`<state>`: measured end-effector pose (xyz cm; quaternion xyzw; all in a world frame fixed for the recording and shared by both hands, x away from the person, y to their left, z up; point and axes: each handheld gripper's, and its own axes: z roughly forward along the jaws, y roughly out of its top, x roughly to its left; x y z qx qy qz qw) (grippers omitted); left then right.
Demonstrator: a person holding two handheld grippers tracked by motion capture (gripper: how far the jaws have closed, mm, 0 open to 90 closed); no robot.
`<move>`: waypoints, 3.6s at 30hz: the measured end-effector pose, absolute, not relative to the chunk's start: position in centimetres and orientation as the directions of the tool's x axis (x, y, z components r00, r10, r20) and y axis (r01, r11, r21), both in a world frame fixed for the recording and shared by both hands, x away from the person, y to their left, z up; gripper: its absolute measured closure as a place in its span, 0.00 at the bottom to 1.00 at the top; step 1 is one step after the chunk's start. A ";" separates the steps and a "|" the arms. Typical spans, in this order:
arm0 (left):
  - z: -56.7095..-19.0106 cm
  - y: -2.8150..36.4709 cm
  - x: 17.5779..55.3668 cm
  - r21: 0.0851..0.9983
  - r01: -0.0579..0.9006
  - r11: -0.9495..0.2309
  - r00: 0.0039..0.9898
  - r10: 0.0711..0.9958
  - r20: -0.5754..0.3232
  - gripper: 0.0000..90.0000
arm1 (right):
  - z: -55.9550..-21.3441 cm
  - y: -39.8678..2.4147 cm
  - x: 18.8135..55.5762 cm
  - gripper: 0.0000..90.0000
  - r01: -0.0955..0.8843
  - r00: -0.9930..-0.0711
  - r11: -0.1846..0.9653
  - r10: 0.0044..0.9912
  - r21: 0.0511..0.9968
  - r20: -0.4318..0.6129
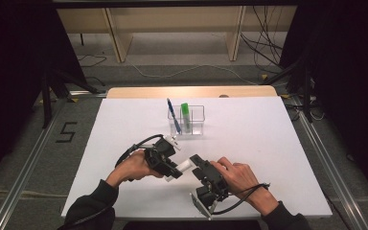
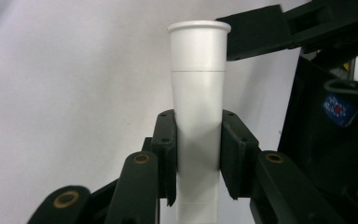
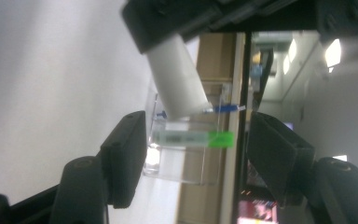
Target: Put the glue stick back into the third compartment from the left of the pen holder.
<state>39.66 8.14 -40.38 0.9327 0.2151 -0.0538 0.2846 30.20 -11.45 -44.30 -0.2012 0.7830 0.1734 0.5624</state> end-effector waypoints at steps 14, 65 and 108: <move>-39.7 9.5 40.9 0.682 0.523 -0.512 0.816 0.532 -0.226 0.77 | -42.0 -14.6 32.8 0.35 -0.122 -0.658 0.779 0.400 0.615 -0.638; -38.6 4.1 49.7 0.875 0.475 -0.094 0.601 0.761 -0.244 0.77 | -42.4 -21.2 33.2 0.26 0.350 -0.756 0.268 0.647 0.898 0.102; -41.2 1.0 52.6 0.849 0.521 -0.086 0.491 0.844 -0.216 0.77 | -42.5 -21.0 32.9 0.27 0.332 -0.775 0.294 0.626 0.896 0.082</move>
